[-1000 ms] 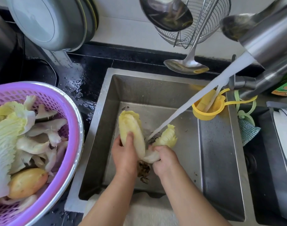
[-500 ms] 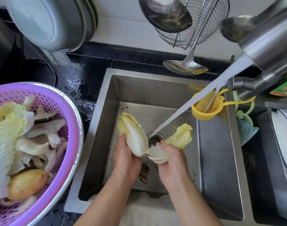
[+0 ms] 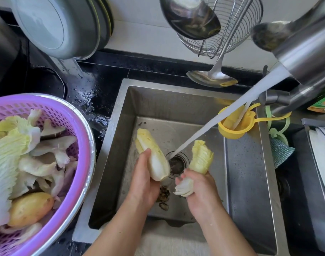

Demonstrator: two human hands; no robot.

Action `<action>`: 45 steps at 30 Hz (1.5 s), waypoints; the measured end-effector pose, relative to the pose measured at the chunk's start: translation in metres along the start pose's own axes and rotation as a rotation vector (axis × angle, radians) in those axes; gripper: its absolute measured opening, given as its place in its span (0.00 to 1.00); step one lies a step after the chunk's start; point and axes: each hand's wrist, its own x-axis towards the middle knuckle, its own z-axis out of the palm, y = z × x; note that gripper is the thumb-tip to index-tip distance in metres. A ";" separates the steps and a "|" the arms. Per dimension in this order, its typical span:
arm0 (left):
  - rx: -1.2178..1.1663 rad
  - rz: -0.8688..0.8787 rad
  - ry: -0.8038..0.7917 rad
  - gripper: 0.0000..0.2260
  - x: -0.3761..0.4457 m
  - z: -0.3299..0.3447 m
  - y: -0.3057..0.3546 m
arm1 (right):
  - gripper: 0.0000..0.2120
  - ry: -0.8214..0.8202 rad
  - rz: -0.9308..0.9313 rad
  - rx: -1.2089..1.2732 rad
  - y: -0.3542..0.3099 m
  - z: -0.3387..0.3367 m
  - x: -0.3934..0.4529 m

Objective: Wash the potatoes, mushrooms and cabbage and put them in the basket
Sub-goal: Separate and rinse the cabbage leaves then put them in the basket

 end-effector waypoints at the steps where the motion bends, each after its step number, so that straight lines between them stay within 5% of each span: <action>1: 0.046 -0.029 -0.035 0.18 -0.001 0.001 -0.002 | 0.10 -0.044 -0.016 -0.058 0.000 0.003 0.002; 9: 0.247 0.063 -0.151 0.19 -0.005 0.002 -0.007 | 0.19 -0.263 -0.116 -0.407 0.007 0.024 0.000; 14: 0.250 0.083 -0.131 0.20 -0.004 -0.002 -0.008 | 0.15 -0.119 -0.166 -0.356 0.015 0.023 0.000; 17: 0.284 0.171 -0.066 0.19 -0.005 0.000 -0.012 | 0.15 0.123 -0.214 -0.386 0.019 0.028 0.007; 24: -0.030 0.160 0.136 0.13 -0.005 0.004 -0.004 | 0.15 0.309 -0.032 0.054 0.002 0.024 0.011; 29: -0.342 0.009 0.023 0.17 -0.006 -0.001 0.008 | 0.12 0.134 -0.026 0.007 -0.005 -0.009 0.009; 37: 0.056 -0.091 -0.135 0.22 -0.006 0.000 0.000 | 0.10 -0.184 -0.060 -0.203 -0.008 0.002 0.004; 45: 0.237 0.080 -0.179 0.21 -0.004 0.002 -0.009 | 0.21 -0.218 -0.203 -0.446 0.003 0.011 0.003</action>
